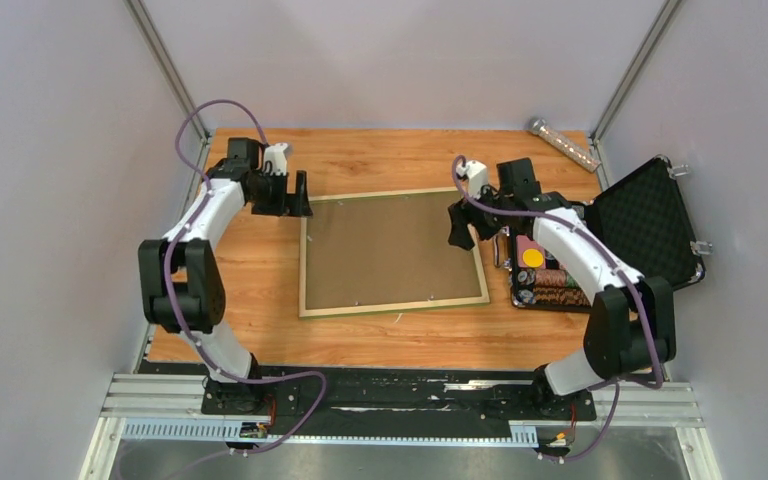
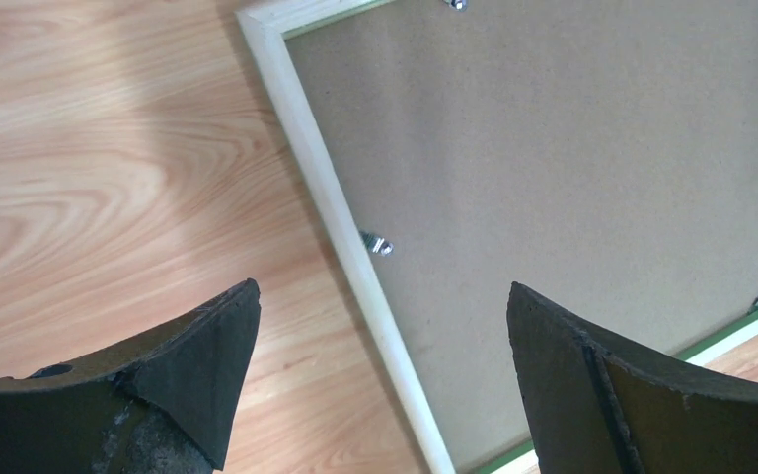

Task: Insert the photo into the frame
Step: Install the photo frame at the center of the board, then turn over the photo frame at the center of the board.

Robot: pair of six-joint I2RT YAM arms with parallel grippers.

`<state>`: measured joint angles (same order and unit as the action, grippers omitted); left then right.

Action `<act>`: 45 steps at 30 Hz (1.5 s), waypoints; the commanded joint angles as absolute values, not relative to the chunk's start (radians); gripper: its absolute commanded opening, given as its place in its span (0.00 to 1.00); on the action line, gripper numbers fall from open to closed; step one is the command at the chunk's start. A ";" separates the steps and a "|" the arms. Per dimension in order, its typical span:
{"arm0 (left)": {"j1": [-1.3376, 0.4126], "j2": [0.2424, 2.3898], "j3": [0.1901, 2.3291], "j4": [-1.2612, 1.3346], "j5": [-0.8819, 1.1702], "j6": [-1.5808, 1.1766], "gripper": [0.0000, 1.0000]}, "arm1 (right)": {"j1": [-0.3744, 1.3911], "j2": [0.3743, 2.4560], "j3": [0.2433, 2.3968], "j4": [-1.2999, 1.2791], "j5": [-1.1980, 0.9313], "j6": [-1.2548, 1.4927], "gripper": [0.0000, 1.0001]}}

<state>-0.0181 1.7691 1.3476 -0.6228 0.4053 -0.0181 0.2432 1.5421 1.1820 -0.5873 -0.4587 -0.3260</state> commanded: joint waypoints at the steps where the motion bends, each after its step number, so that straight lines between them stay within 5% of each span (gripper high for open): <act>1: -0.020 1.603 1.286 -0.641 0.343 0.084 1.00 | 0.346 1.436 1.085 -0.569 -0.502 -0.426 0.76; 16: -0.020 1.358 1.076 -0.680 0.321 0.221 1.00 | 0.762 1.372 0.830 -0.485 -0.291 -0.513 0.69; 38: -0.020 1.375 1.084 -0.693 0.330 0.220 1.00 | 0.855 1.547 0.866 -0.419 -0.166 -0.551 0.54; 45: -0.019 1.376 1.084 -0.696 0.330 0.225 1.00 | 0.871 1.585 0.858 -0.413 -0.153 -0.541 0.39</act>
<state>-0.0181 1.3914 1.0756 -0.6960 0.3225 0.1940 0.8555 1.5478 0.8463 -0.4309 -0.1501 -0.5457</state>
